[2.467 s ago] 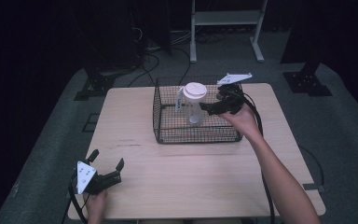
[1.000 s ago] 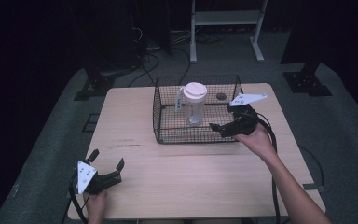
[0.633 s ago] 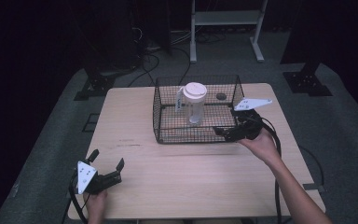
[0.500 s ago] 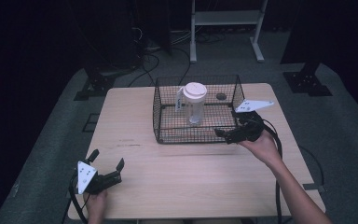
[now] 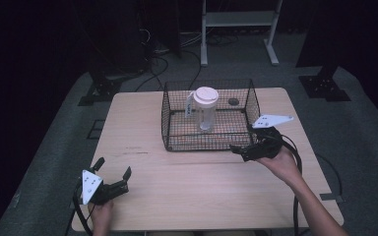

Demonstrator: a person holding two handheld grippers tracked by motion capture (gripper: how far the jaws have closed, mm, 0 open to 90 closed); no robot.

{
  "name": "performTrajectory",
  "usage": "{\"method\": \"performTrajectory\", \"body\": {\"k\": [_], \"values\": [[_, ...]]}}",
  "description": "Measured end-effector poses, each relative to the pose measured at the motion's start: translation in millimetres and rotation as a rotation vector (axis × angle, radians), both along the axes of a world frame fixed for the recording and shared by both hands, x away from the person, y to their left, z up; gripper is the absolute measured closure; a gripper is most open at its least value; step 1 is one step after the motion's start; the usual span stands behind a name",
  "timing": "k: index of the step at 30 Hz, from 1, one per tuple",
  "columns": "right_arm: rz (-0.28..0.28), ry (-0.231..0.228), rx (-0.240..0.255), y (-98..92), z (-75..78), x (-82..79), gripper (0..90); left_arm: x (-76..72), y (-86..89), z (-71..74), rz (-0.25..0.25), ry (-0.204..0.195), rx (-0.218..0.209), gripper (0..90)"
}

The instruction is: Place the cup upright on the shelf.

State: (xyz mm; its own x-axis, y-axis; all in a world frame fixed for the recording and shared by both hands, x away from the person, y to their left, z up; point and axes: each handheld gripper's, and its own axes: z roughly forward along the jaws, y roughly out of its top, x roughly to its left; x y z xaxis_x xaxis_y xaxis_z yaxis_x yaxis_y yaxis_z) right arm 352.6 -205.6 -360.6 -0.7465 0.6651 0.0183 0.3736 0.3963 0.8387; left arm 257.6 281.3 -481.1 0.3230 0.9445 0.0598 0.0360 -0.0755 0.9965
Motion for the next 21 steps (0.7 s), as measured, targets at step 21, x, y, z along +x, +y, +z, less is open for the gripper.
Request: {"method": "performTrajectory", "body": {"k": [21], "values": [[-0.038, 0.026, -0.007, -25.8, -23.6, -26.7, 1.0, -0.3, -0.5, 0.0, 0.001, 0.001, 0.002, 0.9]]}}
